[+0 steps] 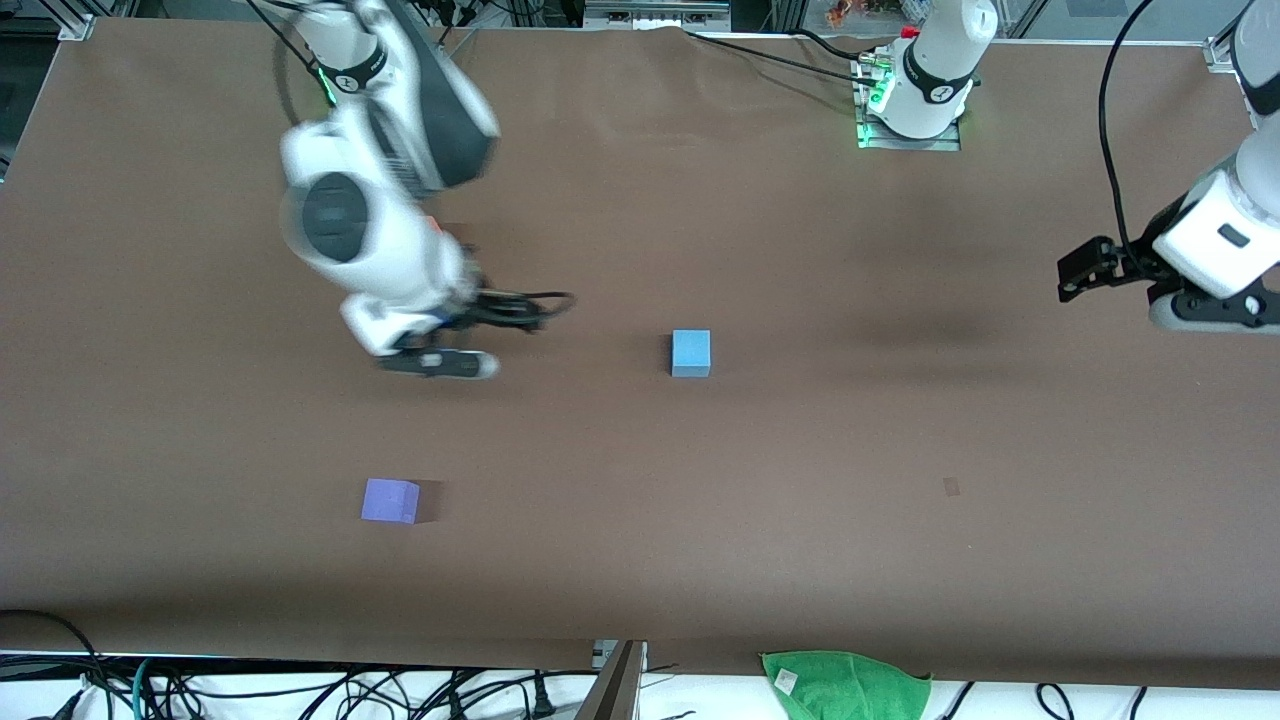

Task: Place blue block between orange and purple blocks
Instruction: 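Lower the right gripper onto the light-blue cube and grasp it, then carry the light-blue cube with the right gripper toward the orange cube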

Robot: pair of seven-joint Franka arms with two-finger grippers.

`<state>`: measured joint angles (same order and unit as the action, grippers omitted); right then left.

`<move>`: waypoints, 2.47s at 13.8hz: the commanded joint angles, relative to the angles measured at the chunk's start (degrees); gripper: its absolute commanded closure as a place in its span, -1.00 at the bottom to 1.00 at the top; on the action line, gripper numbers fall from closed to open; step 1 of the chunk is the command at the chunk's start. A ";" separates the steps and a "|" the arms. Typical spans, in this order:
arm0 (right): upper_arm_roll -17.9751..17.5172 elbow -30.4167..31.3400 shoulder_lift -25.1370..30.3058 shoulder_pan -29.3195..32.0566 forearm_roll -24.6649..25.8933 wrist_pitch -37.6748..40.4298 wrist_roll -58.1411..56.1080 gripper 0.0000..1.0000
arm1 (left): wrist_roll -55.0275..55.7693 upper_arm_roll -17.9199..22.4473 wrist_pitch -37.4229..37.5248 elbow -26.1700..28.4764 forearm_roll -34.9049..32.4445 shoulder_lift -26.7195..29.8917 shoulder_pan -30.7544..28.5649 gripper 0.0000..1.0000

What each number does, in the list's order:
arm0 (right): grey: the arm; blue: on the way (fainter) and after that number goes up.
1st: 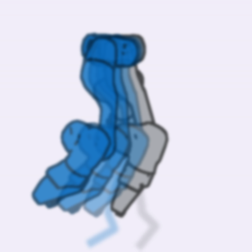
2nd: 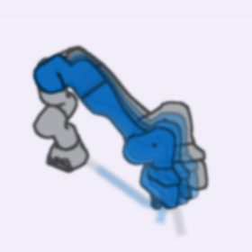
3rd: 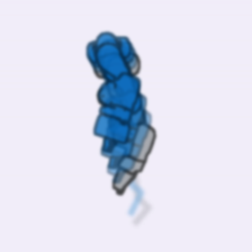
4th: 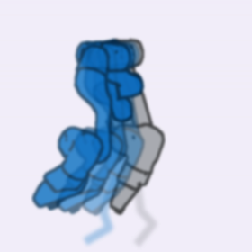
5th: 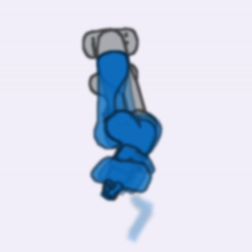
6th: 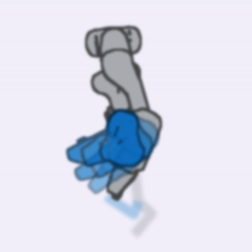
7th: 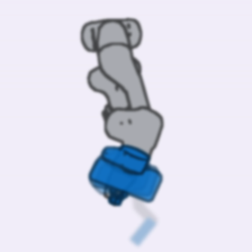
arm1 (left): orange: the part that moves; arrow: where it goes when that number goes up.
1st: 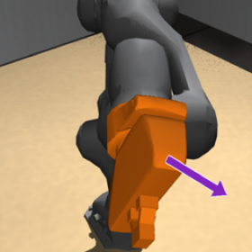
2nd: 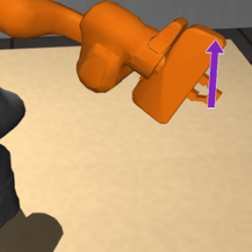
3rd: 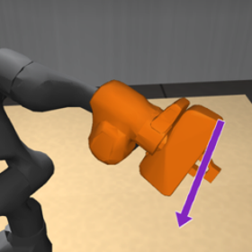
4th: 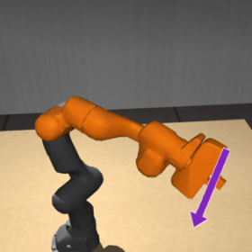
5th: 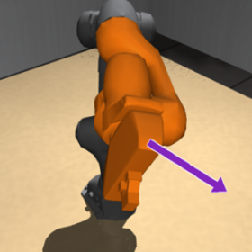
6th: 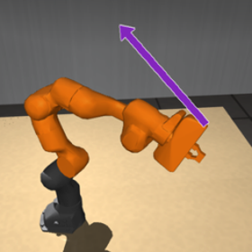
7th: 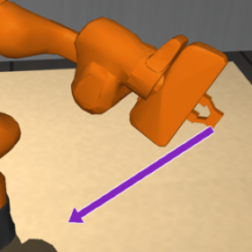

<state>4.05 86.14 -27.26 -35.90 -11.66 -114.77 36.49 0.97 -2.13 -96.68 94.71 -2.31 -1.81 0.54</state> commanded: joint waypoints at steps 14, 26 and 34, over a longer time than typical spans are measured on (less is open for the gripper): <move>1.40 -20.75 -30.04 -18.86 13.50 -18.91 23.19 -0.99 | -1.32 1.17 -1.76 5.92 1.17 4.01 0.78 -1.00; 1.40 -19.79 -26.63 -13.51 14.74 -12.95 13.28 0.63 | -0.88 1.25 0.18 5.75 1.17 3.75 0.78 -1.00; 1.49 14.70 -0.99 5.99 11.57 -11.08 -12.03 0.57 | -0.88 1.25 0.18 5.75 1.17 3.75 0.78 -1.00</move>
<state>6.75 85.17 -39.13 -32.92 0.97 -123.04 28.77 0.81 -1.50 -97.08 100.59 -2.27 1.70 0.80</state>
